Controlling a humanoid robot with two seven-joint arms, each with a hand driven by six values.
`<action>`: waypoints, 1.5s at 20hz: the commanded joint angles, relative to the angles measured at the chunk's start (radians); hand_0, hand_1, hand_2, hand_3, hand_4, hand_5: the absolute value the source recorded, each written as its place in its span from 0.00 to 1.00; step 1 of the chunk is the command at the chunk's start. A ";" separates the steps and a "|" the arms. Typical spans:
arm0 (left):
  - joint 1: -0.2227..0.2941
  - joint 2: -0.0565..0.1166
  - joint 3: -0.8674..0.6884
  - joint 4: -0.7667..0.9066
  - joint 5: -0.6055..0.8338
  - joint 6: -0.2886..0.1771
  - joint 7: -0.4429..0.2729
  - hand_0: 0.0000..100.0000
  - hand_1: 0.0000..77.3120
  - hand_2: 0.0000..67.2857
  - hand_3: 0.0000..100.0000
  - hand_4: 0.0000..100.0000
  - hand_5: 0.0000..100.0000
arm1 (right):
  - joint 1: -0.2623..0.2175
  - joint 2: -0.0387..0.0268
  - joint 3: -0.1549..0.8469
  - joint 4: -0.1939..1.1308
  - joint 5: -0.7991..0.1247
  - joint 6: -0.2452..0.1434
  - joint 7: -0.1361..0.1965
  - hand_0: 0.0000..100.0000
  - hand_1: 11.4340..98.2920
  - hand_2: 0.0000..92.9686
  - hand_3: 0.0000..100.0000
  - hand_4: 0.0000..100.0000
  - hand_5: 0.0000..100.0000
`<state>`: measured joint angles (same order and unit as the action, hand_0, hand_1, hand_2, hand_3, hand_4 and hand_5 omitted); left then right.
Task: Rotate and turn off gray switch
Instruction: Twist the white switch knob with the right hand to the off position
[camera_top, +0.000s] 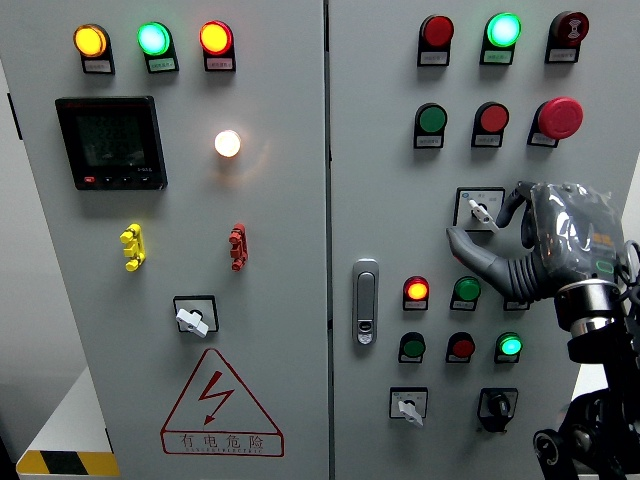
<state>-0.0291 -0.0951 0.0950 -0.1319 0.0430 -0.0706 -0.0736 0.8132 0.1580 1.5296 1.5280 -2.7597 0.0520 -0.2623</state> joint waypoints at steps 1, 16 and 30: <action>0.000 0.000 -0.001 0.000 0.000 0.000 0.000 0.88 0.00 0.20 0.19 0.08 0.11 | 0.001 0.0000 -0.003 -0.002 0.000 -0.001 -0.002 0.00 0.25 0.76 1.00 1.00 1.00; 0.000 0.000 0.000 0.000 0.000 0.000 0.000 0.88 0.00 0.20 0.19 0.08 0.11 | 0.006 0.0000 -0.022 -0.009 0.000 -0.004 -0.026 0.18 0.25 0.78 1.00 1.00 1.00; 0.000 0.000 0.000 0.000 0.000 0.000 0.000 0.88 0.00 0.20 0.19 0.08 0.11 | 0.014 0.0000 -0.031 -0.014 0.000 -0.004 -0.034 0.46 0.24 0.78 1.00 1.00 1.00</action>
<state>-0.0291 -0.0951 0.0951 -0.1319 0.0430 -0.0706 -0.0736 0.8235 0.1580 1.5007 1.5162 -2.7596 0.0484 -0.2961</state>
